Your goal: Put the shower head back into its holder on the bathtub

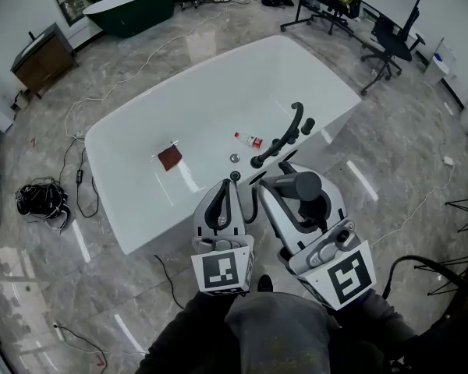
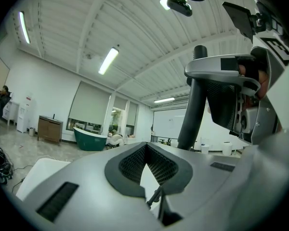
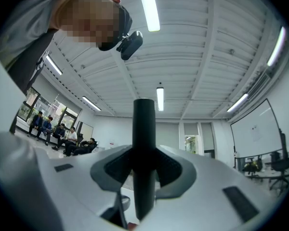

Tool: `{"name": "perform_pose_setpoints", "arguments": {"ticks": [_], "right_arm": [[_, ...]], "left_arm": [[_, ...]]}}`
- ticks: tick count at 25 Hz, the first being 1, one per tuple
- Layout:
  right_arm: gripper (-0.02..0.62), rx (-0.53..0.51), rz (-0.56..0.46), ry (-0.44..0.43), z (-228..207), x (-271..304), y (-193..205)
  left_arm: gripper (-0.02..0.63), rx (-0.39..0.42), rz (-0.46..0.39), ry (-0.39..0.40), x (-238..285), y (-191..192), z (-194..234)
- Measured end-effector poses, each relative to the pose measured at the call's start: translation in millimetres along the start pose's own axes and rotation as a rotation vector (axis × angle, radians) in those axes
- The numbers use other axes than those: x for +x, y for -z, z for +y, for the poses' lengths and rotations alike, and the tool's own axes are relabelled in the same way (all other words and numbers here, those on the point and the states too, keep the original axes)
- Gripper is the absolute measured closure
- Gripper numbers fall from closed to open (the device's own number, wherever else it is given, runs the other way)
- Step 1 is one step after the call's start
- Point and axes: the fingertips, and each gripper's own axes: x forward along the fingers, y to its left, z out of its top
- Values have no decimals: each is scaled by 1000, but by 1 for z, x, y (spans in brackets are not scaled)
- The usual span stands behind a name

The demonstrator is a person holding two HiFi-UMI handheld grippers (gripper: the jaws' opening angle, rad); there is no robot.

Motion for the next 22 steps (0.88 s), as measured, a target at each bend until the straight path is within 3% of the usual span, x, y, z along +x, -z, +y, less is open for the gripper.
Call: {"name": "perform_pose_setpoints", "arguments": {"ticks": [17, 22], "right_arm": [[461, -40, -60, -5, 7, 3, -27], [461, -37, -27, -3, 8, 1, -25]], "left_arm": [[603, -7, -17, 12, 1, -12, -1], [603, -16, -19, 15, 0, -13, -2]]}}
